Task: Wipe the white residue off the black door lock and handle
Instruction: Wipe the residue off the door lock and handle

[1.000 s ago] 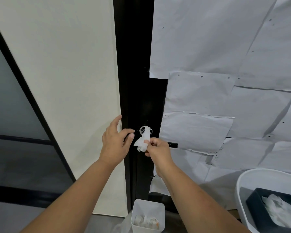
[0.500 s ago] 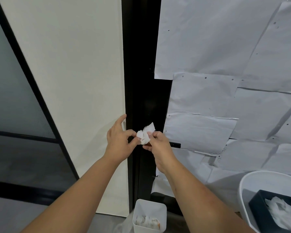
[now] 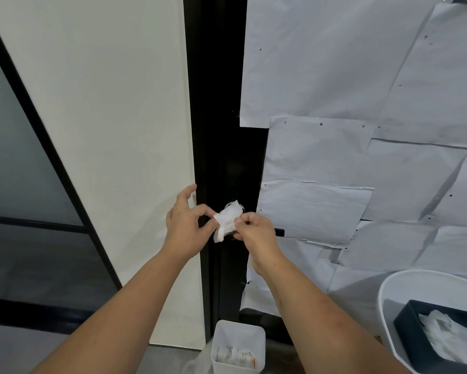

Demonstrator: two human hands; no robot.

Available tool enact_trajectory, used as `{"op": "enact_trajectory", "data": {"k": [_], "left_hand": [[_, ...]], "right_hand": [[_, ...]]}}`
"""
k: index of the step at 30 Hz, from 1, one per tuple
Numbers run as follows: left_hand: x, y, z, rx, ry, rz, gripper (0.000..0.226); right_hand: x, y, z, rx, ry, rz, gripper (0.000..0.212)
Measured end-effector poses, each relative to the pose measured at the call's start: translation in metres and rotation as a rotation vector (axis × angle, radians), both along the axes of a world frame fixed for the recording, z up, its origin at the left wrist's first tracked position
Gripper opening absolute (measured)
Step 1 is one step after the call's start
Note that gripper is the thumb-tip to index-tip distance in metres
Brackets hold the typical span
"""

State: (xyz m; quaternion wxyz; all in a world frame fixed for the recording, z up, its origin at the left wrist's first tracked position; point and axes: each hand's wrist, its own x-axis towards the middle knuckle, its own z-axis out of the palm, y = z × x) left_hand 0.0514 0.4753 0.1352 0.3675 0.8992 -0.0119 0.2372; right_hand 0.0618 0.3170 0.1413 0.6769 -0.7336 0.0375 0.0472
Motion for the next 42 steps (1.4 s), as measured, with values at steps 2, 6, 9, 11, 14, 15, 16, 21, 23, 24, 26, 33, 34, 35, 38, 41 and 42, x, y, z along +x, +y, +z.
{"op": "enact_trajectory", "data": {"k": [2,6,9,11,14,15,16,21,23,24,26,33,34,35,38,41,42], "left_hand": [[0.000,0.003,0.000,-0.022,-0.001,-0.005,0.022],[0.001,0.007,-0.004,0.048,0.009,0.032,0.023],[-0.002,0.006,-0.007,0.140,0.088,0.073,0.017],[-0.004,0.007,-0.010,0.159,0.197,0.059,0.008],[-0.003,0.005,-0.009,0.061,0.371,-0.049,0.034],[-0.002,0.003,-0.006,-0.064,0.421,-0.102,0.045],[-0.001,0.000,-0.002,-0.231,0.463,-0.151,0.050],[-0.001,-0.003,0.013,-0.565,0.484,-0.277,0.047],[-0.003,-0.003,0.014,-0.424,0.462,-0.332,0.043],[-0.003,-0.004,0.012,-0.342,0.447,-0.346,0.036],[-0.002,-0.007,0.008,-0.233,0.405,-0.336,0.014],[-0.002,-0.008,0.012,-0.366,0.360,-0.412,0.024],[-0.002,-0.009,0.012,-0.348,0.367,-0.428,0.032],[-0.002,-0.010,0.013,-0.331,0.371,-0.429,0.035],[-0.001,-0.012,0.012,-0.312,0.332,-0.368,0.018],[-0.002,-0.011,0.014,-0.296,0.279,-0.315,0.008],[-0.003,-0.011,0.015,-0.294,0.271,-0.303,0.010]], "right_hand": [[0.005,-0.004,-0.002,0.024,0.023,-0.102,0.012],[0.011,-0.011,-0.005,0.059,0.054,-0.207,0.016],[0.013,-0.012,-0.008,0.094,0.035,-0.221,0.016],[0.014,-0.012,-0.007,0.117,0.026,-0.186,0.019],[0.013,-0.012,-0.006,0.071,-0.003,-0.064,0.024],[0.012,-0.012,-0.006,0.052,-0.013,-0.020,0.024],[0.010,-0.012,-0.006,0.031,-0.026,0.026,0.025],[0.008,-0.014,-0.005,-0.111,-0.097,0.213,0.027],[0.006,-0.015,-0.003,-0.124,-0.123,0.276,0.028],[0.005,-0.015,-0.001,-0.126,-0.134,0.295,0.028],[0.004,-0.016,0.002,-0.136,-0.148,0.281,0.025],[0.008,-0.017,0.000,-0.105,-0.202,0.187,0.023],[0.008,-0.016,0.001,-0.109,-0.213,0.196,0.023],[0.007,-0.015,0.002,-0.110,-0.222,0.198,0.023],[0.008,-0.015,0.002,-0.132,-0.237,0.157,0.015],[0.009,-0.018,0.000,-0.141,-0.231,0.115,0.011],[0.010,-0.019,-0.001,-0.141,-0.225,0.113,0.011]]}}
